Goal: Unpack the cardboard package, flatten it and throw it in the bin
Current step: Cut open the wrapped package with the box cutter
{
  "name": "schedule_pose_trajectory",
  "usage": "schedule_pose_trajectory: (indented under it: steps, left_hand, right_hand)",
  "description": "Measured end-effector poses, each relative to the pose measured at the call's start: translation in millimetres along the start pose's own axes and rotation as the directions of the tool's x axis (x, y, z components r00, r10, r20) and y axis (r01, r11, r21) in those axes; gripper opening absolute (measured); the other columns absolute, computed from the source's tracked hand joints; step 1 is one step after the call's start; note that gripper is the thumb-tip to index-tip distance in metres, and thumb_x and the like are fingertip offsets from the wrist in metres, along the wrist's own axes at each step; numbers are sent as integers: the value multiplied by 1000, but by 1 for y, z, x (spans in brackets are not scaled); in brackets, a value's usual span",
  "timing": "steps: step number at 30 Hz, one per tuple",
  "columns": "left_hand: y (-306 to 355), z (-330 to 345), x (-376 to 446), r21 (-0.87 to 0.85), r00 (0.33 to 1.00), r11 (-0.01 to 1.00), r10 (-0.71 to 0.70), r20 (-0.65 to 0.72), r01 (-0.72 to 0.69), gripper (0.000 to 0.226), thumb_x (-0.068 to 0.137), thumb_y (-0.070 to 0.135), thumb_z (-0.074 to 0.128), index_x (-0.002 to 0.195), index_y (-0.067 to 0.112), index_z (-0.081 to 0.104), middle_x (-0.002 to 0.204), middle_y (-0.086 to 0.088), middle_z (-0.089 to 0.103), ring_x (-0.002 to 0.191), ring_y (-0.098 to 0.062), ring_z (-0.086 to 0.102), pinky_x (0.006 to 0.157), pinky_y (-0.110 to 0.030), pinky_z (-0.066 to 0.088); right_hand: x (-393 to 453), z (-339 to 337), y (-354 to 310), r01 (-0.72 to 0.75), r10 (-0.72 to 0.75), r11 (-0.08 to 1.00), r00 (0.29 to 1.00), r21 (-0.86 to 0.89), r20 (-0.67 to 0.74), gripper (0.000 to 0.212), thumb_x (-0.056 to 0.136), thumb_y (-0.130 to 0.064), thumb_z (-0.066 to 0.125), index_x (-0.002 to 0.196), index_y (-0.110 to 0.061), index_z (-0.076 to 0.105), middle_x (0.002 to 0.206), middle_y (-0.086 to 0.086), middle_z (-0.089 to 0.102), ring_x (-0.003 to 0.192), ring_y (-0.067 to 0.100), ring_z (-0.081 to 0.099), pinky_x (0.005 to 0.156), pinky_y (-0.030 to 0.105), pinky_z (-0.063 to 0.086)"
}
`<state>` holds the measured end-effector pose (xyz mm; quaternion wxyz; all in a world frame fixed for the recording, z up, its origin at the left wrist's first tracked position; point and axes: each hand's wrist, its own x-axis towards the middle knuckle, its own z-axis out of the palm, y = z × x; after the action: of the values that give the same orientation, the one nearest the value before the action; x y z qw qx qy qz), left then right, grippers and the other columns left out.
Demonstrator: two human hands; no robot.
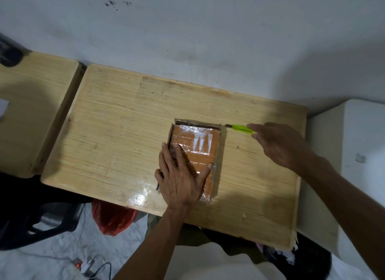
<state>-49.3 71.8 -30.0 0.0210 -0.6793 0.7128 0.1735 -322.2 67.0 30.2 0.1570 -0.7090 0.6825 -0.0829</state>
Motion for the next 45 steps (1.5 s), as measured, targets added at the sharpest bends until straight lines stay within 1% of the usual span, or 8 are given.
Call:
schedule_pose_trajectory:
  steps: [5, 9, 17, 25, 30, 36, 40, 45]
  left_hand:
    - [1, -3, 0, -13, 1000, 1000, 2, 29, -2, 109, 78, 91, 31, 159, 22, 6, 166, -10, -9, 151, -33, 3, 115, -55, 20]
    - [0, -7, 1, -17, 999, 1000, 6, 41, -5, 108, 79, 90, 32, 158, 22, 6, 166, -11, -6, 150, -36, 6, 114, -56, 23]
    - [-10, -21, 7, -62, 987, 993, 110, 121, -103, 95, 84, 81, 38, 156, 26, 9, 164, -8, -6, 148, -37, 9, 108, -61, 34]
    - [-30, -43, 41, -129, 928, 935, 346, 140, -329, 92, 85, 74, 47, 157, 27, 13, 166, -5, -6, 148, -34, 6, 109, -60, 34]
    - [-26, -57, 94, -49, 789, 809, 583, 194, -585, 87, 89, 72, 45, 158, 33, 9, 166, -9, -4, 151, -37, -3, 113, -62, 21]
    - [-25, -48, 133, -147, 593, 660, 735, 328, -737, 93, 80, 86, 22, 156, 32, 24, 157, -10, 33, 147, -36, 18, 117, -50, 18]
    - [-31, -62, 120, -233, 633, 710, 701, 329, -665, 75, 85, 68, 50, 152, 40, 31, 148, -11, 32, 135, -34, 20, 107, -52, 32]
    - [-49, -76, 102, -202, 751, 803, 597, 284, -561, 70, 92, 45, 63, 152, 44, 27, 145, -11, 25, 129, -32, 19, 101, -53, 38]
  right_hand:
    - [-29, 23, -12, -289, 334, 906, 937, 311, -104, 33, 95, -21, 59, 128, -20, 63, 101, 6, 74, 88, 26, 67, 73, 24, 44]
    - [-47, 41, -47, -487, 636, 602, 771, 633, -12, 29, 97, -29, 56, 124, -19, 64, 94, 1, 71, 77, 17, 65, 65, 23, 46]
    - [-73, 70, -126, -438, 829, 154, 545, 886, 125, 12, 97, -34, 56, 91, -28, 64, 82, -1, 68, 74, 21, 65, 62, 36, 56]
    - [-82, 109, -192, -491, 943, 109, 326, 864, 66, 29, 96, -40, 52, 98, -15, 66, 89, 6, 64, 84, 22, 61, 76, 38, 52]
    - [-69, 130, -239, -406, 976, -61, 166, 912, 139, 26, 96, -33, 55, 81, -13, 59, 80, 8, 58, 75, 21, 54, 67, 33, 43]
    - [-35, 135, -269, -266, 963, -253, 17, 930, 267, 27, 97, -34, 55, 104, -9, 63, 97, 9, 62, 86, 20, 58, 62, 27, 40]
    - [-26, 135, -263, -277, 961, -275, -63, 921, 269, 27, 97, -34, 55, 105, -10, 62, 96, 7, 64, 85, 20, 59, 62, 25, 39]
    - [-27, 126, -245, -345, 985, -156, 12, 926, 171, 23, 96, -32, 57, 91, -10, 61, 79, 5, 59, 72, 21, 54, 60, 27, 37]
